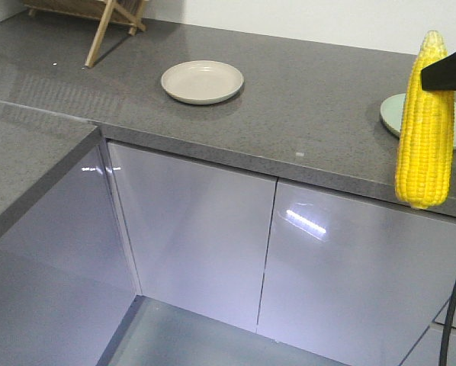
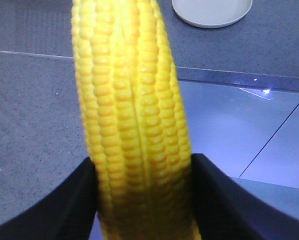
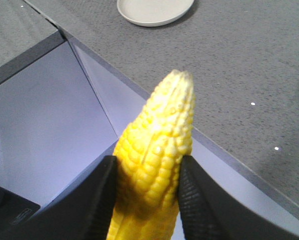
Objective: Distribute corn equally
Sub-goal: 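Drive the base to the counter with two empty plates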
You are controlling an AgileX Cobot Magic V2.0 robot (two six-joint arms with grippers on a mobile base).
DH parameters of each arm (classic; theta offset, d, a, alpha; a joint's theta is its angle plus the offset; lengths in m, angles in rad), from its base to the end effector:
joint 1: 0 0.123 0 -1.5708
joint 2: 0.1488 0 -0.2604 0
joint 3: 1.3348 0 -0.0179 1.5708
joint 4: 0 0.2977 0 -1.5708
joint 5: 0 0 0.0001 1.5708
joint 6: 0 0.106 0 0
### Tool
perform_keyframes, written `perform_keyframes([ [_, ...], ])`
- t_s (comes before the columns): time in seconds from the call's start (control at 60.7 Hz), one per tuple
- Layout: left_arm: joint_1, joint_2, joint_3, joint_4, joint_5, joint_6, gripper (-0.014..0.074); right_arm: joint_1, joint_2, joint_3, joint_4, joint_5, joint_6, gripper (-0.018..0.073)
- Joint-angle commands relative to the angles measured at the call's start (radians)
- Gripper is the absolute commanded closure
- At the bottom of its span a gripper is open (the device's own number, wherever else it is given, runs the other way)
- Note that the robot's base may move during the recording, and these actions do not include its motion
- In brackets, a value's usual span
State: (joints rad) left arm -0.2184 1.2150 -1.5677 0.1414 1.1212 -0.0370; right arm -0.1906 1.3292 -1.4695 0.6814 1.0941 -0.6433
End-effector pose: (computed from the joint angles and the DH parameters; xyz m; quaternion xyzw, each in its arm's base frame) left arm 0.2861 -0.0497 0.4548 0.0819 0.8967 0.0154 0.4347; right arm 0.3310 -0.0034 0.4065 -0.1581 0.8715 0.1715 0.4315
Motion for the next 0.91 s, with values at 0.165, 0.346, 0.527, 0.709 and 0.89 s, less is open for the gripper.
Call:
perform_keyframes([
  [0.165, 0.002, -0.024, -0.019, 0.007, -0.059, -0.008, 0.0447, -0.008, -0.029, -0.026, 0.043, -0.042, -0.007, 0.0444],
  [0.346, 0.002, -0.024, -0.019, 0.007, -0.059, -0.008, 0.0447, -0.008, -0.029, -0.026, 0.043, -0.042, -0.007, 0.0444],
  [0.527, 0.002, -0.024, -0.019, 0.007, -0.059, -0.008, 0.0447, -0.008, -0.029, -0.026, 0.043, -0.042, -0.007, 0.0444],
  [0.709, 0.002, -0.024, -0.019, 0.007, -0.059, -0.008, 0.0447, -0.008, -0.029, -0.026, 0.043, -0.042, -0.007, 0.0444],
  [0.89, 0.002, -0.024, -0.019, 0.007, -0.059, -0.008, 0.0447, -0.008, -0.029, -0.026, 0.043, -0.042, -0.007, 0.0444],
])
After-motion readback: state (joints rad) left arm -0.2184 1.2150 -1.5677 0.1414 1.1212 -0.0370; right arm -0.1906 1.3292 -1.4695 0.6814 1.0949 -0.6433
